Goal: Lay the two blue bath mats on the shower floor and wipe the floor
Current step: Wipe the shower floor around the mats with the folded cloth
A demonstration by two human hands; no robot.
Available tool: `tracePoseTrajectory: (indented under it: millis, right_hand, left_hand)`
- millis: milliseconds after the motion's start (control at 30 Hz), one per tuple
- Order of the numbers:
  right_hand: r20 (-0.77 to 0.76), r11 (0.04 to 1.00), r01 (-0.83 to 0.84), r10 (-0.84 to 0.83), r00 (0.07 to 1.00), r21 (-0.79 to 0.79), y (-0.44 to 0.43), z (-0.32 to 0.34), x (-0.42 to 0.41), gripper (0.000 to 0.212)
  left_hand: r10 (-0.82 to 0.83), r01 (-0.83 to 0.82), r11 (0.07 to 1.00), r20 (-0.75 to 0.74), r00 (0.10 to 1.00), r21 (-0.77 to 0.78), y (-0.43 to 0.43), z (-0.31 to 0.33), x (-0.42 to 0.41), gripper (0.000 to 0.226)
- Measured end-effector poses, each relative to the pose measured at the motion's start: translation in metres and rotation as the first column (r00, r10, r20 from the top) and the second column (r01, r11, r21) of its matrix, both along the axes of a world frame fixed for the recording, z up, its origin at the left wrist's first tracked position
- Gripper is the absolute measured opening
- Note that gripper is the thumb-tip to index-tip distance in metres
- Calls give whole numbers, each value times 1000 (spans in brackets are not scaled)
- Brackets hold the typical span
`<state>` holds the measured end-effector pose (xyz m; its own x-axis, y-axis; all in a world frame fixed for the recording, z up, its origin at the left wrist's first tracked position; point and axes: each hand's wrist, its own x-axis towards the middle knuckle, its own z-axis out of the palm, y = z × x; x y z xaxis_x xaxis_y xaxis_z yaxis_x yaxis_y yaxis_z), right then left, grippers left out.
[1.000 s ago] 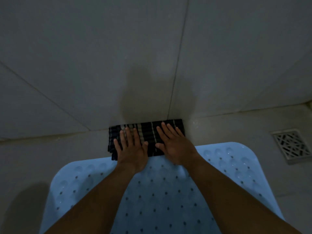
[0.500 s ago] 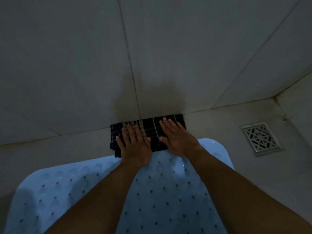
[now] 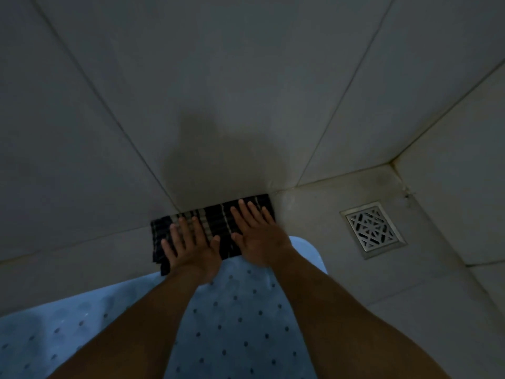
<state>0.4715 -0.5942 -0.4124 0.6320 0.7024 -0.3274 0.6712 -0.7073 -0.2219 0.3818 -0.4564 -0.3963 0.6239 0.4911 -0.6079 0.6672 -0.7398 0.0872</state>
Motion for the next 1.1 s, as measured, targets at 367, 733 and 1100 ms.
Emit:
tracePoseTrajectory:
  millis: [367, 733, 1100]
  right_hand:
    - [34, 992, 50, -54, 998, 115, -6, -8, 5, 70]
    - [4, 951, 310, -310, 951, 13, -73, 4, 33, 74]
    - [-45, 792, 609, -611, 790, -48, -107, 11, 7, 71]
  left_hand:
    - [41, -54, 994, 125, 991, 99, -16, -10, 5, 71]
    - [-208, 206, 978, 162, 965, 32, -77, -8, 51, 71]
    - [-544, 546, 837, 153, 825, 34, -95, -7, 85, 68]
